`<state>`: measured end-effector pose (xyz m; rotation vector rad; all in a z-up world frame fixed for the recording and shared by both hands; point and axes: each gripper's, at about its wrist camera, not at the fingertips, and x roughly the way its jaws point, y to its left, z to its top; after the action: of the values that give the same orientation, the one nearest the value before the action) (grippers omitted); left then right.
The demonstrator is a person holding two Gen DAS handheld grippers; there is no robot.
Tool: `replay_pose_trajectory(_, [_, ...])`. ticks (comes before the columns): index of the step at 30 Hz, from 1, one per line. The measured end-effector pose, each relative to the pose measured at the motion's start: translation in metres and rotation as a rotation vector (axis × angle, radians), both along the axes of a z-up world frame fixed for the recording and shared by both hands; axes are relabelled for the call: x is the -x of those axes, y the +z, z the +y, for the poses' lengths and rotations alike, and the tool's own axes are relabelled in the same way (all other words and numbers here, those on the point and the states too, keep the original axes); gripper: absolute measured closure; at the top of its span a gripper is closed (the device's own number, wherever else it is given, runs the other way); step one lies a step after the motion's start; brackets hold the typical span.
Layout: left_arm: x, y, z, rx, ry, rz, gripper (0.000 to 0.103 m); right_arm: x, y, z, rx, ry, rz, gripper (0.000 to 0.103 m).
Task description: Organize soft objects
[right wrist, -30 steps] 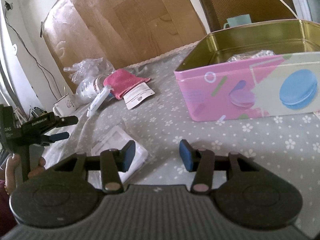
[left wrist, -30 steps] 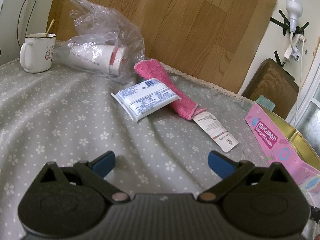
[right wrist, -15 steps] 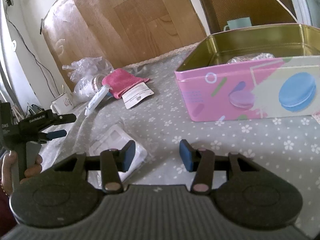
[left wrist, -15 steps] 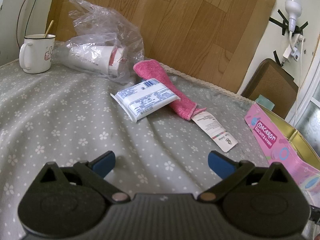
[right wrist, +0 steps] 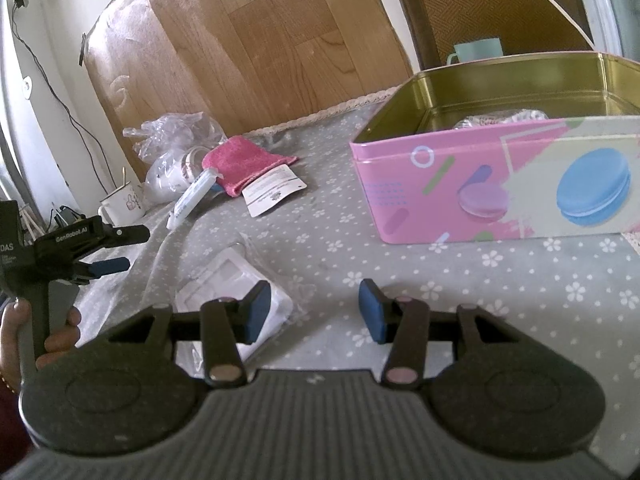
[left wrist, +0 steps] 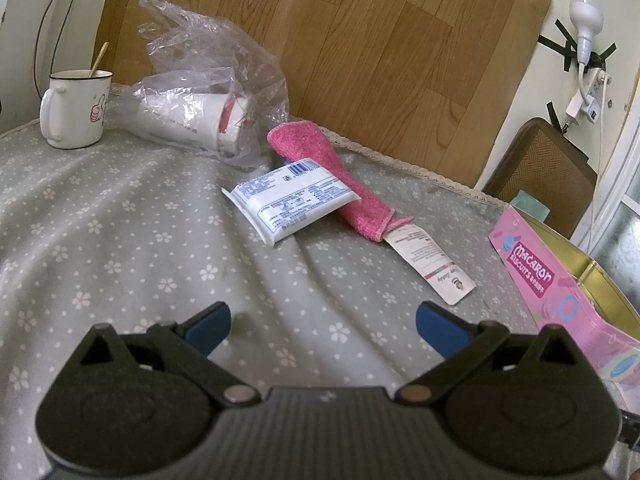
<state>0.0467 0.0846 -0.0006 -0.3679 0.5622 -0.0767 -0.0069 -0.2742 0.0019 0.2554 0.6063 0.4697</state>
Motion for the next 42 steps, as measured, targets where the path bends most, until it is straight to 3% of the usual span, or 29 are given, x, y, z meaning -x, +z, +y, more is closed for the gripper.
replay_pose_trajectory(31, [0.001,0.000,0.000,-0.001,-0.002,-0.003,0.001,0.000,-0.001,0.000,0.002,-0.001,-0.003,0.051])
replay_pose_trajectory(38, [-0.001,0.002,-0.003,-0.006,-0.011,-0.004,0.001,0.003,0.001,0.006,0.042,-0.002,-0.013,0.051])
replay_pose_trajectory(40, [-0.001,0.002,-0.003,-0.005,-0.021,-0.003,0.001,0.006,0.003,0.012,0.077,0.002,-0.025,0.048])
replay_pose_trajectory(42, [-0.004,0.002,-0.005,-0.004,-0.050,0.012,0.001,0.012,0.004,0.013,0.057,0.015,-0.027,0.031])
